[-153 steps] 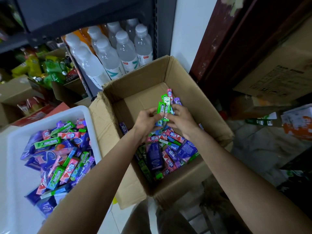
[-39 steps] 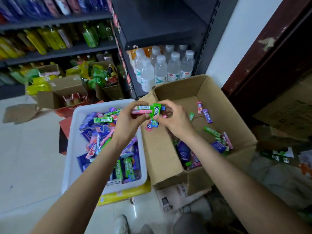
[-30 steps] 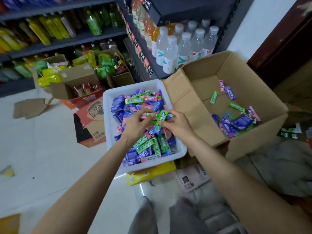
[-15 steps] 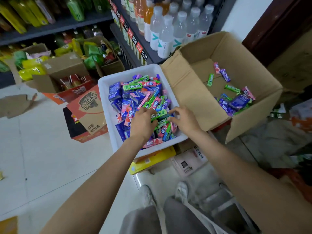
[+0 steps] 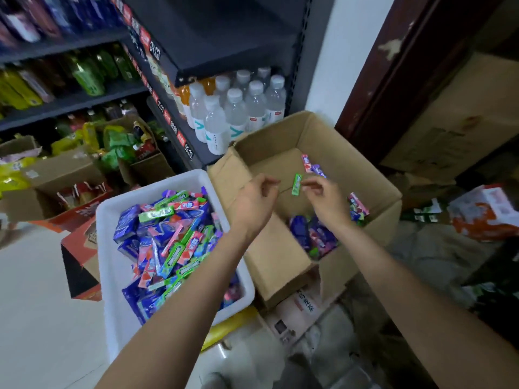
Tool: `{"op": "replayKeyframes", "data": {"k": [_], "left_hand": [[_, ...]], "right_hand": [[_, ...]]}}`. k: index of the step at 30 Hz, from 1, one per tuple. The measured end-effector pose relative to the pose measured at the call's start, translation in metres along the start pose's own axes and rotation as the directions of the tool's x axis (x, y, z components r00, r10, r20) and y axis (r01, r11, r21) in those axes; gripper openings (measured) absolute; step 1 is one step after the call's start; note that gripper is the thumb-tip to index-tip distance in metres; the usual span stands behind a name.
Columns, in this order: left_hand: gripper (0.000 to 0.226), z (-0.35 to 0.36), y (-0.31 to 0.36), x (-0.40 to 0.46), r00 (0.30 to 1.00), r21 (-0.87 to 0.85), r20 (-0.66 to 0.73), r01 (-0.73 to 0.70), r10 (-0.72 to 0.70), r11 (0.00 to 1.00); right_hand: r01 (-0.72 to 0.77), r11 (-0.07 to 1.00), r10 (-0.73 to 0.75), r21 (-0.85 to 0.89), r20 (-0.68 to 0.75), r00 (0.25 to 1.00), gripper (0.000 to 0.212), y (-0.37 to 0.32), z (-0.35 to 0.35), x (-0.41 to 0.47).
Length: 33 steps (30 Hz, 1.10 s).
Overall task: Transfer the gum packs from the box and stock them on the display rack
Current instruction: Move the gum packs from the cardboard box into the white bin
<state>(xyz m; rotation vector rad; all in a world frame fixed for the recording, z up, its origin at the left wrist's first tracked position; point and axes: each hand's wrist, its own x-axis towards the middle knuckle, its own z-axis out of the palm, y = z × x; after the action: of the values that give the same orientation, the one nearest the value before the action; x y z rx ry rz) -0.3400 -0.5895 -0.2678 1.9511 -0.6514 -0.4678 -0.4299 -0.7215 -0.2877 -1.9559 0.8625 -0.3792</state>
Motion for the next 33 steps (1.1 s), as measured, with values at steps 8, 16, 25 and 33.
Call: {"op": "replayKeyframes", "data": {"k": [8,16,25,33], "left_hand": [[0.028,0.099,-0.002,0.106,0.966,0.366,0.108,0.179,-0.233,0.913],[0.06,0.157,-0.058,0.182,0.933,0.659,0.186,0.113,-0.307,0.743],[0.037,0.172,-0.077,0.209,0.949,0.425,0.152,0.19,-0.277,0.885],[0.044,0.187,-0.075,0.234,0.952,0.549,0.172,0.121,-0.253,0.827]], "right_hand": [[-0.128,0.982,0.141,-0.138,0.091,0.986,0.035,0.073,-0.038,0.104],[-0.093,0.941,0.17,-0.326,0.216,0.961,0.062,0.122,-0.006,0.161],[-0.155,0.838,0.175,-0.523,-0.012,0.985,0.057,0.139,0.011,0.169],[-0.187,0.838,0.193,-0.512,-0.042,0.98,0.044,0.147,0.016,0.164]]}}
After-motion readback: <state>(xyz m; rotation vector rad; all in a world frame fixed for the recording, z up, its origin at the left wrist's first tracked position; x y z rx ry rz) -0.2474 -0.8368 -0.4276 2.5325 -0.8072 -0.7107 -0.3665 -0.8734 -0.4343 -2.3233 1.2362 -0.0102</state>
